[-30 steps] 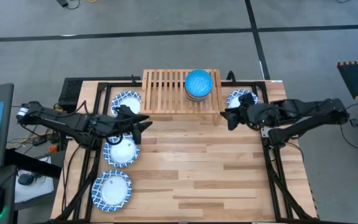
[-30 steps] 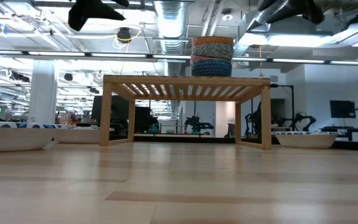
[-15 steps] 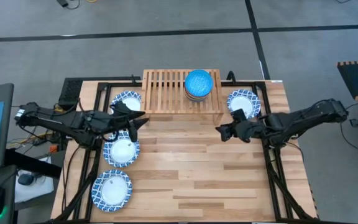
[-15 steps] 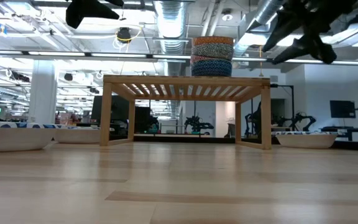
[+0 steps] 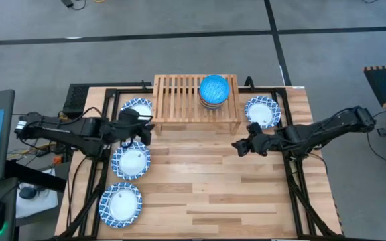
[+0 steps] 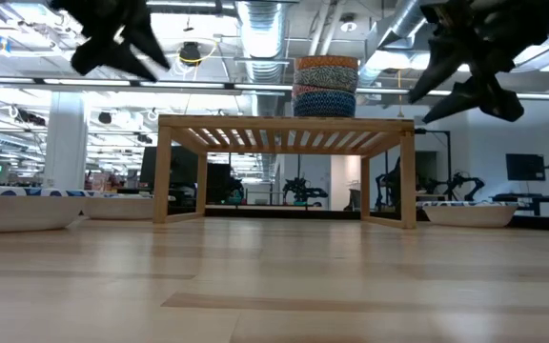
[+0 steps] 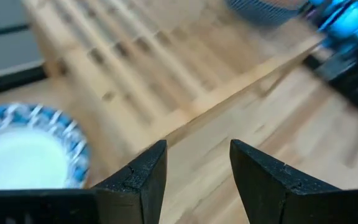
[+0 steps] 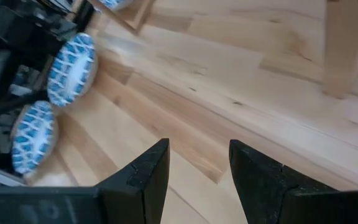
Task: Place and stack bowls onto a shelf
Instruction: Put the top right white patterned bowl on the shelf
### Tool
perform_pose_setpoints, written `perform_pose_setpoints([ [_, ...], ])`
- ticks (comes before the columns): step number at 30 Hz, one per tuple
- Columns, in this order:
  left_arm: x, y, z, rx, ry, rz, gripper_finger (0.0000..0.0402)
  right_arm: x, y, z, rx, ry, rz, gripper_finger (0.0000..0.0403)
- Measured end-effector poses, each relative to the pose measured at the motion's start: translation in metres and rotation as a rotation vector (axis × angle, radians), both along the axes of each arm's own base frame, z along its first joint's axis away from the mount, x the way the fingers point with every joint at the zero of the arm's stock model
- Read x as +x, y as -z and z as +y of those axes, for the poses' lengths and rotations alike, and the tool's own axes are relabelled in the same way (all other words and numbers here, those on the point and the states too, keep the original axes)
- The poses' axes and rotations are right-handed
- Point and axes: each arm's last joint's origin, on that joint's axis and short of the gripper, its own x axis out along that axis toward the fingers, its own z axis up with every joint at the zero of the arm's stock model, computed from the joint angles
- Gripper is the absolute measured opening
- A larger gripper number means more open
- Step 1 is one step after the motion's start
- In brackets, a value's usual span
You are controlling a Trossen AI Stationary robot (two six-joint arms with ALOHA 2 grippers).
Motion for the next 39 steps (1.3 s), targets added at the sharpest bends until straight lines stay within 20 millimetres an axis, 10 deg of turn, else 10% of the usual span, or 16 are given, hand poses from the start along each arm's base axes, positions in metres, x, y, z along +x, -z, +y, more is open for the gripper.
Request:
perform_pose_setpoints([
  [39, -0.031, 0.041, 0.045, -0.115, 0.112, 0.71, 0.016, -0.02, -0.003, -0.036, 0.04, -0.013, 0.112, 0.0191],
])
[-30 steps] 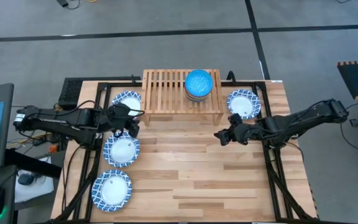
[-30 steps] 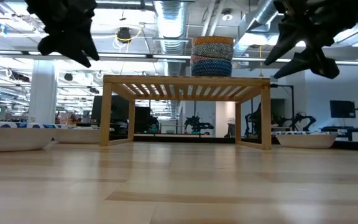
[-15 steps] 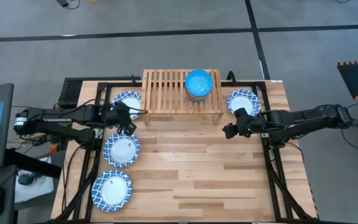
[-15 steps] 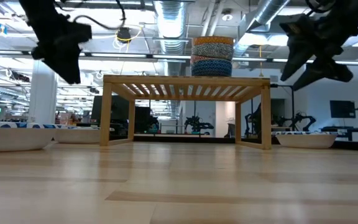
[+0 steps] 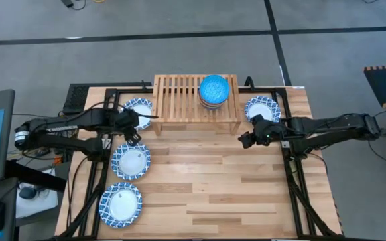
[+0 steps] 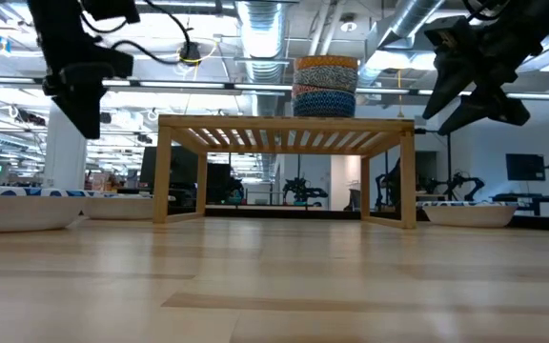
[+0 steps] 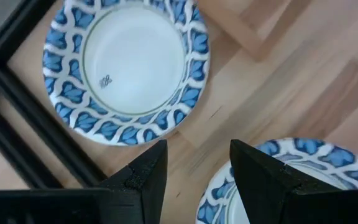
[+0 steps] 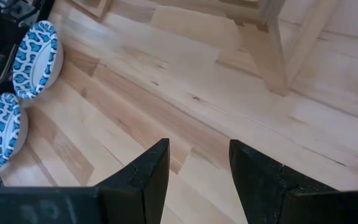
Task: Place and stack bowls onto a shelf
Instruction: Put the top right white patterned bowl on the shelf
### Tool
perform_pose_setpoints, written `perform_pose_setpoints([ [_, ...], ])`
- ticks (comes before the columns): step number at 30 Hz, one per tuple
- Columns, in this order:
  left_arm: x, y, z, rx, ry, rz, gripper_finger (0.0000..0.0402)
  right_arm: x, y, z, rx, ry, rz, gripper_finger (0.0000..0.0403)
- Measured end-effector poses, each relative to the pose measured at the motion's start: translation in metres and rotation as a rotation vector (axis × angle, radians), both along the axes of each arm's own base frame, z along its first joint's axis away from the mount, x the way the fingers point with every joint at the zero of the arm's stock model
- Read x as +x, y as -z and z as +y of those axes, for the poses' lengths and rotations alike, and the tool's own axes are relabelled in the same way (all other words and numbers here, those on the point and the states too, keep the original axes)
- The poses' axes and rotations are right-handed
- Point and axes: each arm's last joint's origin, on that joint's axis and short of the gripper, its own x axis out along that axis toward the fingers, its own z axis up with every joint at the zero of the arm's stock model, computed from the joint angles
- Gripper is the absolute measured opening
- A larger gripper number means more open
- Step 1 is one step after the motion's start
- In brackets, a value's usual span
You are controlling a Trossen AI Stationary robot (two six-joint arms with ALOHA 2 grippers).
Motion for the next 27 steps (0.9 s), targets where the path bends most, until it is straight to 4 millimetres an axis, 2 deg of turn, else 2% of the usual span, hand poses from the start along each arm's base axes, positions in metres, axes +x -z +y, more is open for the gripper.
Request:
perform_pose_setpoints([
  [3, -0.008, 0.005, -0.005, 0.022, 0.038, -0.062, 0.0157, 0.0, 0.0, 0.0, 0.003, -0.001, -0.006, 0.0191],
  [6, -0.019, 0.025, -0.009, 0.012, 0.047, -0.071, 0.0149, 0.0, 0.0, 0.0, 0.018, 0.014, -0.011, 0.0191],
  [10, -0.013, 0.018, -0.008, 0.07, 0.063, -0.195, 0.0137, 0.002, -0.002, 0.003, 0.021, 0.002, -0.031, 0.0191],
  [14, -0.012, 0.021, -0.004, 0.122, 0.016, -0.159, 0.0133, 0.004, -0.003, 0.001, 0.012, 0.001, -0.054, 0.0192],
  [21, -0.008, 0.029, 0.006, 0.11, -0.046, -0.077, 0.0133, 0.004, -0.004, -0.004, -0.011, -0.002, -0.052, 0.0192],
  [27, 0.001, 0.038, 0.011, 0.1, -0.022, -0.013, 0.0133, 0.004, -0.004, -0.007, -0.012, -0.014, -0.045, 0.0192],
])
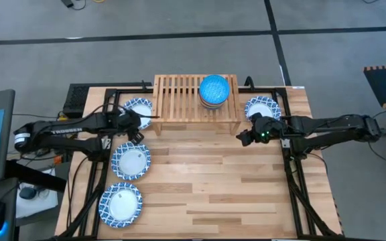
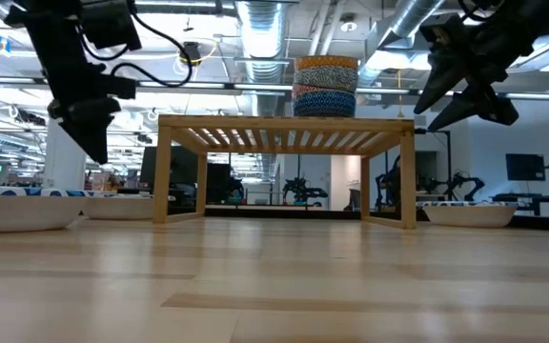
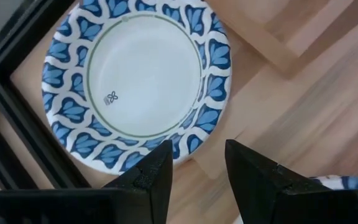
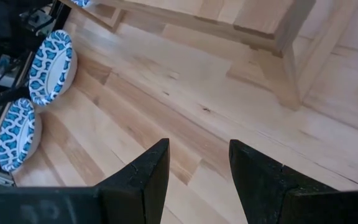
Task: Place and stack bowls onto a shelf
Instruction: Put the top right white patterned bowl on the shelf
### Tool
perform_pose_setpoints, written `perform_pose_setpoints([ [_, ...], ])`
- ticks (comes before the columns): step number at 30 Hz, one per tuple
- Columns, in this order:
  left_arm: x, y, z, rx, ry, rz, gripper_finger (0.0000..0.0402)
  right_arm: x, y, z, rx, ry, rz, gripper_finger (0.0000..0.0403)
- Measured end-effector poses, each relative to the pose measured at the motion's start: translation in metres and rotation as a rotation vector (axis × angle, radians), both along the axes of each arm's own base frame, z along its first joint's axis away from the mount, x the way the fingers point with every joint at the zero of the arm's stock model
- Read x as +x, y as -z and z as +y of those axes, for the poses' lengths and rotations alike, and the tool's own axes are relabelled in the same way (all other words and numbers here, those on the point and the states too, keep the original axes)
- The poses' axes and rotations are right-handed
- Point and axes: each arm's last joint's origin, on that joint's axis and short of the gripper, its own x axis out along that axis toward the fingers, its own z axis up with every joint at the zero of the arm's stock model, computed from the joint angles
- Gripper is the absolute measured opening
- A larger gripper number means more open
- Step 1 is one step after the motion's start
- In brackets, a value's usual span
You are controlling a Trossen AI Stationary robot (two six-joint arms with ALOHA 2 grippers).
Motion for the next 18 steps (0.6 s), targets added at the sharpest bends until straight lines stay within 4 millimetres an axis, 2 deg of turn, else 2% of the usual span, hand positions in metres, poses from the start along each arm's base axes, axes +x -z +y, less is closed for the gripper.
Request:
perform_pose_setpoints([
  [4, 0.007, 0.007, 0.003, -0.012, 0.012, 0.05, 0.0142, 0.0, 0.0, 0.0, -0.005, -0.005, 0.002, 0.0192],
  [13, 0.011, 0.025, 0.023, -0.081, -0.067, 0.149, 0.0223, -0.001, 0.001, -0.002, -0.02, -0.018, 0.015, 0.0192],
  [18, 0.017, 0.034, 0.035, -0.118, -0.044, 0.159, 0.0229, -0.001, 0.001, -0.005, -0.022, -0.022, 0.019, 0.0192],
])
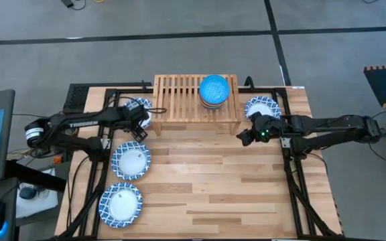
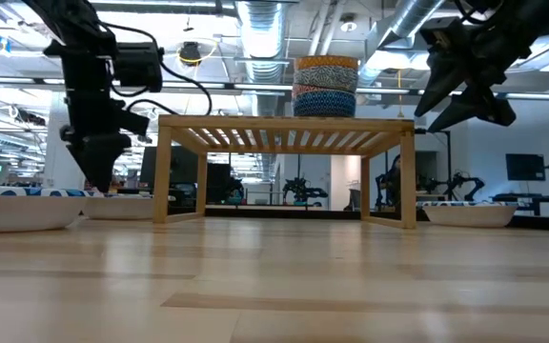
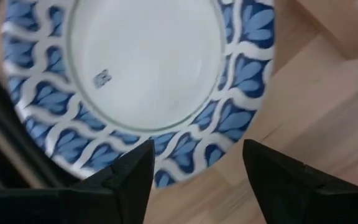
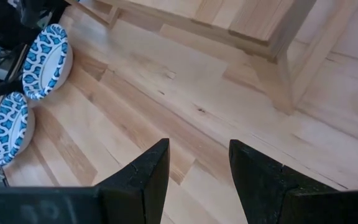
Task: Place and stack bowls onto a shelf
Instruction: Put the top right white patterned bowl on the shelf
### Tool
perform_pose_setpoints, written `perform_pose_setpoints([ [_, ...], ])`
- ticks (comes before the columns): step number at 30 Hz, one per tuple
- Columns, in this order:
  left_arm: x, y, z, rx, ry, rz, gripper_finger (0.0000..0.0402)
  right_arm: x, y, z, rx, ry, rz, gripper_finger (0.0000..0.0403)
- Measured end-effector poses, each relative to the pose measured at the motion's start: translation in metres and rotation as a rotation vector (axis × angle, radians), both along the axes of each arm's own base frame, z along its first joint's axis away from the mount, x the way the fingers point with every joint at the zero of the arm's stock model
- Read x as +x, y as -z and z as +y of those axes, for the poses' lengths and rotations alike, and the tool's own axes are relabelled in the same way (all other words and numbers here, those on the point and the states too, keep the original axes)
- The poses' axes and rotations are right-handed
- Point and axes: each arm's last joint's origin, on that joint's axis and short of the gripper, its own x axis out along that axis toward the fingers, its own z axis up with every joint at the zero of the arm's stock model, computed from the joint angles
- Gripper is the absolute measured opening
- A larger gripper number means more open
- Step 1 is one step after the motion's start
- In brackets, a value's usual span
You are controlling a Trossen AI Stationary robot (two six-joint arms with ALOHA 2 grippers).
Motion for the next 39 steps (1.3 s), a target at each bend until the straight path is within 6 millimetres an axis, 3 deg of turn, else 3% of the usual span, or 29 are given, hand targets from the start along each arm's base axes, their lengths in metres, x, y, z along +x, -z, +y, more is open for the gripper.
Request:
perform_pose_setpoints([
  [12, 0.011, 0.014, 0.007, 0.001, 0.248, 0.123, 0.022, 0.0, 0.0, 0.0, 0.001, -0.002, 0.0, 0.0192],
  [26, 0.012, 0.019, 0.008, -0.012, 0.226, 0.14, 0.0219, 0.0, -0.001, -0.008, 0.014, -0.002, -0.008, 0.0191],
  [33, 0.017, 0.014, 0.001, -0.032, 0.181, 0.108, 0.0219, 0.008, -0.006, 0.001, -0.032, -0.093, -0.082, 0.0191],
  [39, 0.014, 0.014, 0.0, -0.041, 0.075, 0.103, 0.0219, 0.005, -0.004, -0.003, -0.04, 0.03, -0.054, 0.0191],
])
